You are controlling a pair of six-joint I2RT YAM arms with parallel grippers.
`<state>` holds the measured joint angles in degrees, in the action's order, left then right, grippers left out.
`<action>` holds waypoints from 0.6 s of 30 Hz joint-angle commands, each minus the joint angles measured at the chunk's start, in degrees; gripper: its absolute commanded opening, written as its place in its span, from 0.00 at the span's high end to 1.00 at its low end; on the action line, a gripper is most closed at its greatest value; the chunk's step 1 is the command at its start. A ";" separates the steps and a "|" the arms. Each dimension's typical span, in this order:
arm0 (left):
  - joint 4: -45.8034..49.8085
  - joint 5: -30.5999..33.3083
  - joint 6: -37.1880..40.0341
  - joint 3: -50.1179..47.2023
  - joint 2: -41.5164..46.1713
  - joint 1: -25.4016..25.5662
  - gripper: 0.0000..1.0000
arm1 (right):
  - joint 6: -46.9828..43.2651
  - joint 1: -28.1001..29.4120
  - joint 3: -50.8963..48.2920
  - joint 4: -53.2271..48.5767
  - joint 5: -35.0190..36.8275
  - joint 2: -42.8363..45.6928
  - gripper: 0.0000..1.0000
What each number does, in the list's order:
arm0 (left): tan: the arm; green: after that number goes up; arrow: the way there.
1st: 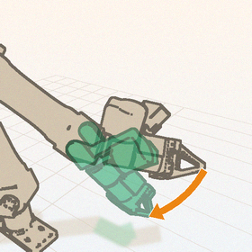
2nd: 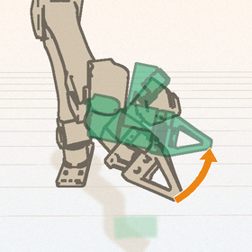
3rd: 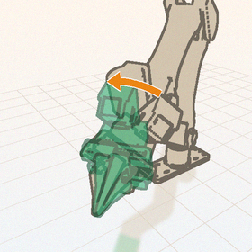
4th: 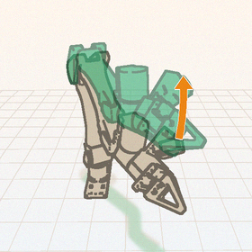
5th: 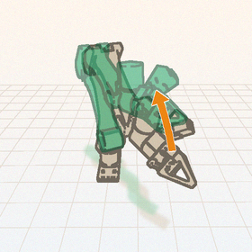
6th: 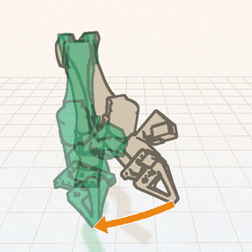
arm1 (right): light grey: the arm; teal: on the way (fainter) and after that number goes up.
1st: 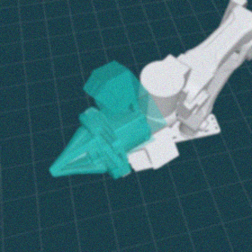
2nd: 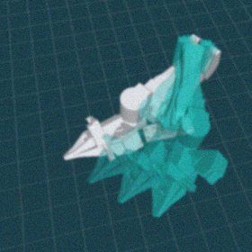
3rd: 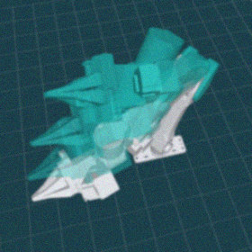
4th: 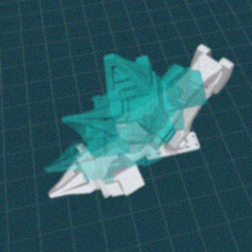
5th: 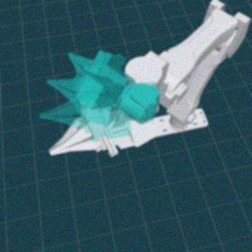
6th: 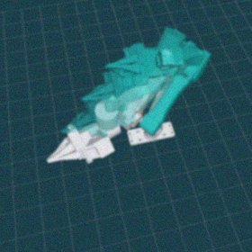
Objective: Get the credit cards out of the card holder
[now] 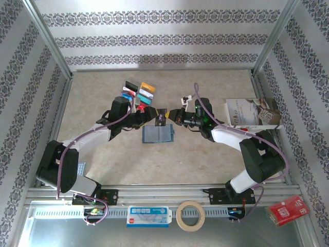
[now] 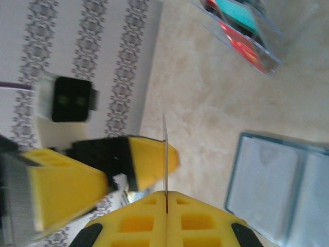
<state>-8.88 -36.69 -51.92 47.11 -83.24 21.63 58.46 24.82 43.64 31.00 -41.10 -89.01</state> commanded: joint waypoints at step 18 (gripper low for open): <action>-24.68 -5.78 -18.32 -5.18 4.27 -0.82 0.62 | 17.44 -2.45 4.70 18.30 -5.30 -3.63 1.00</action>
<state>-27.99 -41.01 -68.25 42.09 -79.22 21.50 73.84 22.94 46.89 45.32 -44.75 -92.29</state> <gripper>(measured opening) 0.397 0.064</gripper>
